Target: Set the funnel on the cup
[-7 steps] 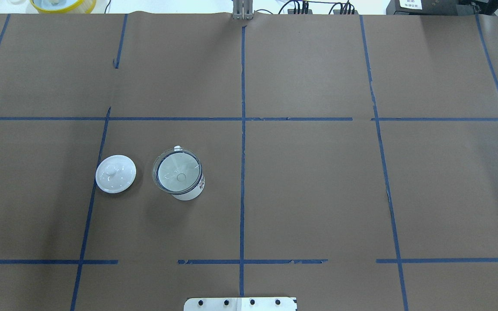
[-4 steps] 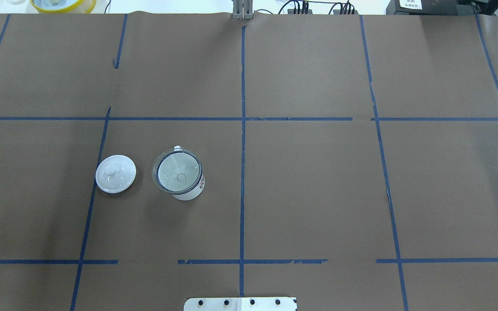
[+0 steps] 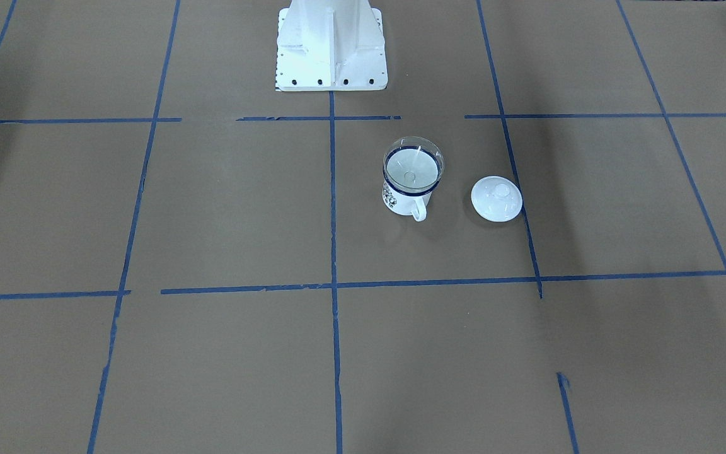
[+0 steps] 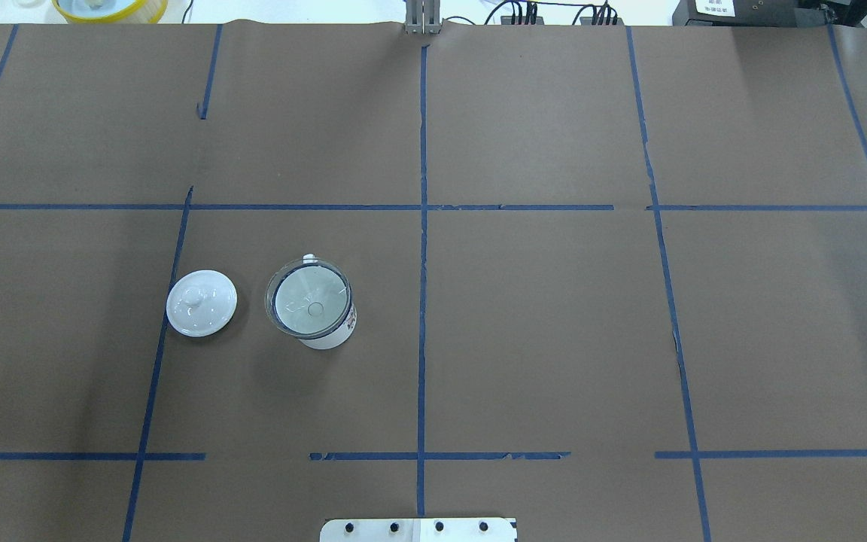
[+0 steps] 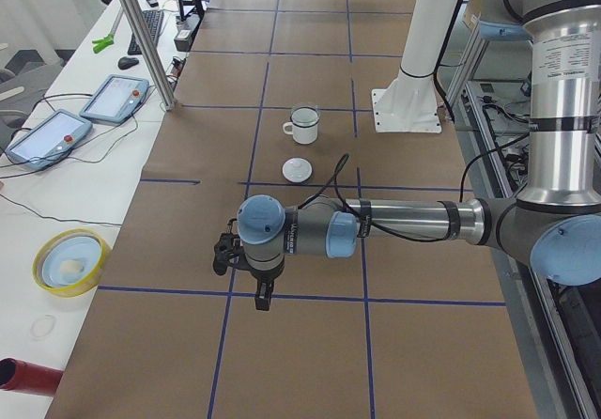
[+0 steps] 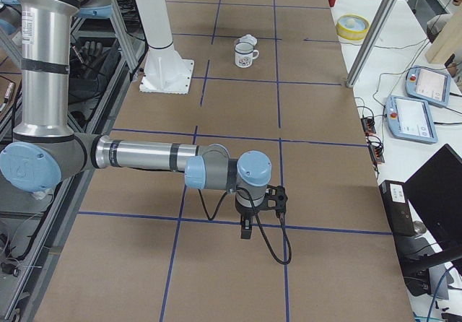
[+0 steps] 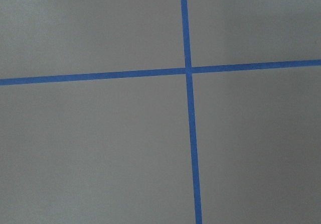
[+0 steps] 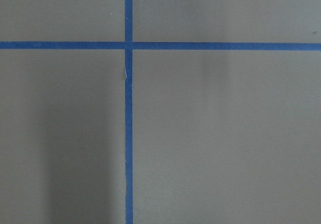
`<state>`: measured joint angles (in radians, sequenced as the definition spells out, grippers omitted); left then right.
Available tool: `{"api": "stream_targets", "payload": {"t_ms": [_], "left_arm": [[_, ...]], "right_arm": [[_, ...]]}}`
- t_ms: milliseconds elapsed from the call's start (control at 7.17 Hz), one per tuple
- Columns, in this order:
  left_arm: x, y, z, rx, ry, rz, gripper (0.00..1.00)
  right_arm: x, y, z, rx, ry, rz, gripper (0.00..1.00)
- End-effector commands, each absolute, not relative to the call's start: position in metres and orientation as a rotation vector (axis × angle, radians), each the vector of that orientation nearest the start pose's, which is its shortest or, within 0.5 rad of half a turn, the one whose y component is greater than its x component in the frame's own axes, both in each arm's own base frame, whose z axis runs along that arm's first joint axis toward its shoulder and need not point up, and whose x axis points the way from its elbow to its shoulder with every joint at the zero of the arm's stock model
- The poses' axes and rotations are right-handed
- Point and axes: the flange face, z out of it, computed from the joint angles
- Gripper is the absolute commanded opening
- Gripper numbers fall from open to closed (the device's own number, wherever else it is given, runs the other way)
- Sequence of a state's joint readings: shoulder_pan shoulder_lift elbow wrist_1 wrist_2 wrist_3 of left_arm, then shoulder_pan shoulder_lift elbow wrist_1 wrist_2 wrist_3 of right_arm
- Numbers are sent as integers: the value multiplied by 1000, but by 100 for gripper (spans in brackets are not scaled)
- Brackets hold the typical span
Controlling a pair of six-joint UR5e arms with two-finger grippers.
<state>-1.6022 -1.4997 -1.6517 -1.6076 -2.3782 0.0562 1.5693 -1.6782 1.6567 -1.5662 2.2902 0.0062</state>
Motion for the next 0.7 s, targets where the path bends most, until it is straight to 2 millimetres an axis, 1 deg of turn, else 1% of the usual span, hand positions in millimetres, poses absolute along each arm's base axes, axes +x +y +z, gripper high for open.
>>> {"api": "stream_targets", "payload": {"t_ms": [0,279,558], "left_arm": [[-76,-463,648,79,804,43,100],[-76,-462,649,75,804,41,100],[-76,-464,645,84,804,46,100]], "right_arm": [[67,-445,670,-19,-719,10,100],[67,-445,670,-19,-719,10,100],[67,-445,670,-19,-719,10,100]]}}
